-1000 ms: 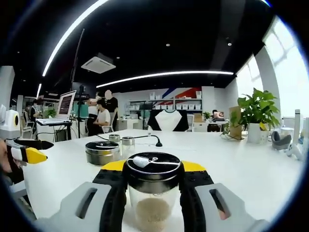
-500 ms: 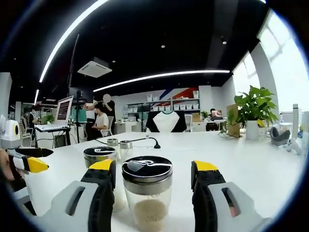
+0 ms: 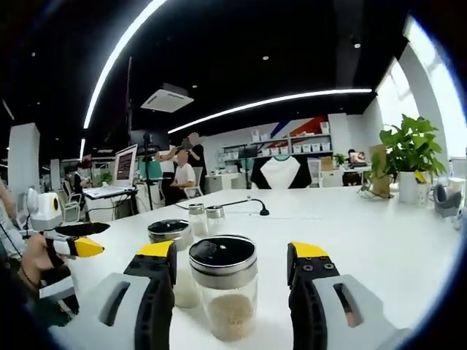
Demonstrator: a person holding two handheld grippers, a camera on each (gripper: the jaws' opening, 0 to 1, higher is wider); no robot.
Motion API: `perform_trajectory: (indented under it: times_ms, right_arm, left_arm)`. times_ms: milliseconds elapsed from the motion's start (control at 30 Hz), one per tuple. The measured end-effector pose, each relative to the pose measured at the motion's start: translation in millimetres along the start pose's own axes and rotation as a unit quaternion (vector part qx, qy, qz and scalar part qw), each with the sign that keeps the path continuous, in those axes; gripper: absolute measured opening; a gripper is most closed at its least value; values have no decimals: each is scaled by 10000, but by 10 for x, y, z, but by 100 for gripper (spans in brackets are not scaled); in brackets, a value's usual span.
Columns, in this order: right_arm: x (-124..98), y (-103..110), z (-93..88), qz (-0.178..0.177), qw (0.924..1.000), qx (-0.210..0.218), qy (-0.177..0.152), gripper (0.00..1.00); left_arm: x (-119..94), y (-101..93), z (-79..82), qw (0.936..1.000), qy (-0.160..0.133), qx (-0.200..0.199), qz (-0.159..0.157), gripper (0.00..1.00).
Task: Rotate the seasoning bottle until the label or dispensing opening points toward the visible target arrow and the bottle remains upright within the marked orientation range
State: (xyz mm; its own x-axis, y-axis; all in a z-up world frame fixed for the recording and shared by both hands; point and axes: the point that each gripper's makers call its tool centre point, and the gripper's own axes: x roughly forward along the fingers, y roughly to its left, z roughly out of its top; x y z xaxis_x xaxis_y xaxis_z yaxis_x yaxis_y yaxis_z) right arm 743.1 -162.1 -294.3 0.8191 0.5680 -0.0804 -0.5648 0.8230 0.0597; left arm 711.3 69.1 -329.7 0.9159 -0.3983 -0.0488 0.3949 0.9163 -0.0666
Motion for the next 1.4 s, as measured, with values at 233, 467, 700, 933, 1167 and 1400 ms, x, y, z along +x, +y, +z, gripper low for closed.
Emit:
perform_trajectory:
  times_ms: [233, 467, 700, 933, 1167, 1400]
  right_arm:
    - [37, -47, 80, 979, 9951, -120, 73, 62]
    - [21, 154, -21, 1891, 9809, -438, 110, 53]
    - [103, 86, -140, 2033, 9786, -113, 284, 48]
    - [92, 184, -142, 2235, 9743, 267, 46, 43]
    - [77, 249, -158, 2145, 9767, 17, 62, 41]
    - [69, 288, -174, 2042, 9788, -79, 124, 40]
  left_arm:
    - [10, 57, -35, 9999, 44, -149, 59, 100]
    - [1, 81, -14, 9997, 2, -217, 75, 100]
    - [10, 68, -22, 9997, 12, -252, 43, 100]
    - [-11, 106, -6, 9996, -22, -279, 43, 100]
    - [-14, 101, -9, 9996, -38, -285, 29, 100]
    - [-20, 90, -13, 9996, -37, -285, 15, 100]
